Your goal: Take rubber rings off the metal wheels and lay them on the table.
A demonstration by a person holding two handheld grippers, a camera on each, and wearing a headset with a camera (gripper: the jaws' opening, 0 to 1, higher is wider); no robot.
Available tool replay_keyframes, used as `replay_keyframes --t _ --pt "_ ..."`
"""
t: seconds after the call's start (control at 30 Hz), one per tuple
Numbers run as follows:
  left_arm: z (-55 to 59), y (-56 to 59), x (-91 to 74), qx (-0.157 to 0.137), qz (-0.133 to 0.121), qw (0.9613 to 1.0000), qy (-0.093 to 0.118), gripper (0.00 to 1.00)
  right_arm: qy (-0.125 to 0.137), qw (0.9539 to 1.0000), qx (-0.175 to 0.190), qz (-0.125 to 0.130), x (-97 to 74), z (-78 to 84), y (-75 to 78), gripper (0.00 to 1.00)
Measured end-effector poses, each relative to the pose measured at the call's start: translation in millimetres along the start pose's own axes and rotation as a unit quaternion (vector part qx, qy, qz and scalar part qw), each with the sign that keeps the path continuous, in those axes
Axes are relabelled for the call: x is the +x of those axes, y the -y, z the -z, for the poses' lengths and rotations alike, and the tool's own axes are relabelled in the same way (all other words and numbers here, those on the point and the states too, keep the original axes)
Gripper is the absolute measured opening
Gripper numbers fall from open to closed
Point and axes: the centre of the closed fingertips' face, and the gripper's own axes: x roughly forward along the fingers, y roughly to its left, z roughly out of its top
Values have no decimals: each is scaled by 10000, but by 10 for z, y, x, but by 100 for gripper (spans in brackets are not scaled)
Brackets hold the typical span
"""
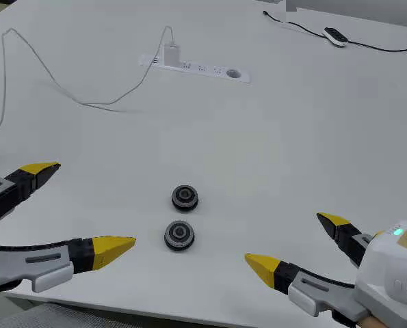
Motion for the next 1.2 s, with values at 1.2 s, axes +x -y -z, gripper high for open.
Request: replay_keyframes --t 1.2 --pt "46 80 210 309 398 9982 -318 91 -12 9993 319 -218 2 11 -84 75"
